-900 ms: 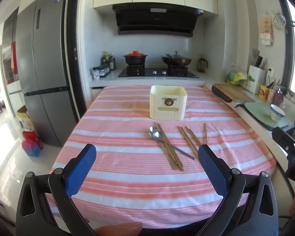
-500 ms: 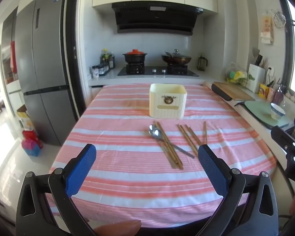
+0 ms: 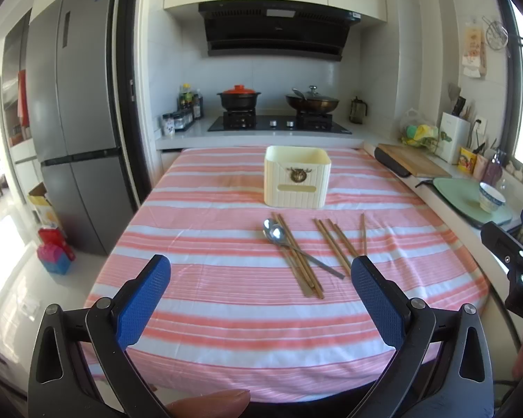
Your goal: Organize utensils
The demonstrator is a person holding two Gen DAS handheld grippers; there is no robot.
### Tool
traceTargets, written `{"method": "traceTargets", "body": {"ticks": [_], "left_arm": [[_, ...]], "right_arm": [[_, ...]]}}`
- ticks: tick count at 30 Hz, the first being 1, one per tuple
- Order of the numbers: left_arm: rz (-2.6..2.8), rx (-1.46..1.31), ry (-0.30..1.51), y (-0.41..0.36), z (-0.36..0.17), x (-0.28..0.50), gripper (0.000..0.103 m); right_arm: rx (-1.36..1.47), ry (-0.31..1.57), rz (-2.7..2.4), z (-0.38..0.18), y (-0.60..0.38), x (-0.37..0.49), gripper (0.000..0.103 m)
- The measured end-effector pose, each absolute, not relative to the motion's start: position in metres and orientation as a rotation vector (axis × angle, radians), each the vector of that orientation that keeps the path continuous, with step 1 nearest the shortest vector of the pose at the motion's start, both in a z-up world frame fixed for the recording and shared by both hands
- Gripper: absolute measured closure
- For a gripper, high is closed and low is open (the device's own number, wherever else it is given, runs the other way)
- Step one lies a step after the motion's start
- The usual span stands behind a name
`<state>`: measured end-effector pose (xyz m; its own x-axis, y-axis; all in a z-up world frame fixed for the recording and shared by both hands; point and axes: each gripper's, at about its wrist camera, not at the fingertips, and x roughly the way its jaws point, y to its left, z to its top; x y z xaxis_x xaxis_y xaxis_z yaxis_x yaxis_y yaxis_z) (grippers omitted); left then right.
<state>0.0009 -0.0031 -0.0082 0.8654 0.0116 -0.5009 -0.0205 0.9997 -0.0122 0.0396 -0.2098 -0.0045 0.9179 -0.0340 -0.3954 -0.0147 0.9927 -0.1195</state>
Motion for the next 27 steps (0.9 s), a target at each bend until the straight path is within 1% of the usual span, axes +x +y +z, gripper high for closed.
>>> {"method": "traceTargets", "body": {"ticks": [27], "left_arm": [[0.023, -0.024, 0.540, -0.0068, -0.0137, 0.0028, 0.000]], "right_arm": [[-0.120, 0.415, -0.006, -0.0059, -0.2110, 0.0404, 0.000]]}}
